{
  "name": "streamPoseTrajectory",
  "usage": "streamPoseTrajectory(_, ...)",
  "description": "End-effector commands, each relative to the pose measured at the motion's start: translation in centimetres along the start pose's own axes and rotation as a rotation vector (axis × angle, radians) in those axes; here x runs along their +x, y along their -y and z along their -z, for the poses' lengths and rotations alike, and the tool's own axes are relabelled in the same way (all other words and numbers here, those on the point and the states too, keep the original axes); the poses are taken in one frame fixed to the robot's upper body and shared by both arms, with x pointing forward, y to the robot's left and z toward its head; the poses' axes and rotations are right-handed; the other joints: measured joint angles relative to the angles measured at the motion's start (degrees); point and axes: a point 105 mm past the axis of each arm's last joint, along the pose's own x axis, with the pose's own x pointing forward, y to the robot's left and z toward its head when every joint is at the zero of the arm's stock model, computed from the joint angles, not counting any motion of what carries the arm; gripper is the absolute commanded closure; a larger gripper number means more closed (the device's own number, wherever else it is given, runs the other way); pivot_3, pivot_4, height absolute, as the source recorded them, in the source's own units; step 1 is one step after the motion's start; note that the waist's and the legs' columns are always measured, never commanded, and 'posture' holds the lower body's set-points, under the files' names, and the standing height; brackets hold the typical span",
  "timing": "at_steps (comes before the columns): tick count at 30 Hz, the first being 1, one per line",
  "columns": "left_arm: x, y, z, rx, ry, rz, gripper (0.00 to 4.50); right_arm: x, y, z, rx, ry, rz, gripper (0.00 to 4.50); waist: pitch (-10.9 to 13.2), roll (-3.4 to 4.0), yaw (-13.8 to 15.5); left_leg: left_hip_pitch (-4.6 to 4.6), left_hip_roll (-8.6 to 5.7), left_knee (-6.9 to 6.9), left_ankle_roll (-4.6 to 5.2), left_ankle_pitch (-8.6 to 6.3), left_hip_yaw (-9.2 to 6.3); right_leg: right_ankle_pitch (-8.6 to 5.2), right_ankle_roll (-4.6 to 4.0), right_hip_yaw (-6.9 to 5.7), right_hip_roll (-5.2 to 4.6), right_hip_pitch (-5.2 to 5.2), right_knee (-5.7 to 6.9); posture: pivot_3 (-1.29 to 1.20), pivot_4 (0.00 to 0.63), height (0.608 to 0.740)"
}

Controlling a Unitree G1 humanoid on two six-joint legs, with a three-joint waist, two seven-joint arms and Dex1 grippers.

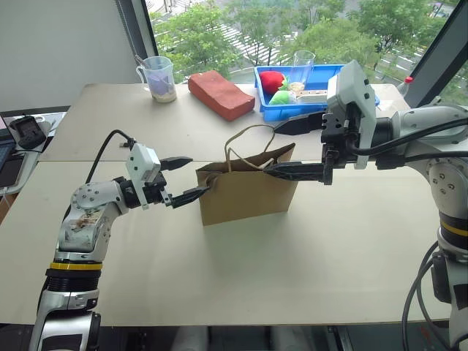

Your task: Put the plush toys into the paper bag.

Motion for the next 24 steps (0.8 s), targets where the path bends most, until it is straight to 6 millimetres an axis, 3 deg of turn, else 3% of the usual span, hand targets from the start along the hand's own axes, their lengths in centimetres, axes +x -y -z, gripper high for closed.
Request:
streamPoseTrajectory(1, 0.1, 0.7, -1.6, 0.007, 0.028, 0.077, 0.00, -0.4, 0.0, -1.1, -0.036, 0.020, 0.009, 0.02, 0.00, 0.00, 0.00, 0.00, 0.00, 0.00, 0.00, 0.00, 0.00, 0.00, 0.00, 0.00, 0.00, 0.00, 0.00, 0.00, 0.150, 0.740)
streamPoseTrajectory(7, 0.1, 2.1, -1.2, 0.017, -0.025, 0.185, 0.00, -0.2, 0.1, -1.1, -0.031, 0.024, 0.006, 0.02, 0.01, -0.01, 0.00, 0.00, 0.00, -0.01, 0.00, 0.00, 0.00, 0.00, 0.00, 0.00, 0.00, -0.01, 0.00, 0.00, 0.150, 0.740)
streamPoseTrajectory(16, 2.3, 1.2, 0.8, 0.058, -0.020, 0.163, 0.00, 0.0, -0.2, -1.4, -0.042, 0.025, -0.014, 0.02, 0.01, -0.01, 0.14, -0.01, 0.00, 0.01, 0.00, 0.00, 0.01, 0.00, 0.00, 0.00, 0.00, 0.00, -0.01, 0.00, 0.150, 0.740)
streamPoseTrajectory(23, 3.1, 0.5, 1.0, 0.028, 0.027, 0.143, 0.00, -1.4, -0.1, -1.8, -0.082, -0.009, -0.030, 0.02, 0.01, -0.01, 0.15, -0.02, 0.00, 0.00, 0.01, 0.00, 0.01, 0.00, 0.00, -0.01, 0.00, -0.01, -0.03, 0.00, 0.150, 0.740)
streamPoseTrajectory(24, 3.1, 0.4, 0.9, 0.025, 0.030, 0.144, 0.25, -1.6, 0.0, -1.9, -0.086, -0.012, -0.029, 0.00, 0.01, -0.01, 0.14, -0.03, 0.00, 0.00, 0.01, 0.00, 0.01, 0.00, 0.00, -0.01, 0.00, -0.01, -0.03, 0.00, 0.150, 0.740)
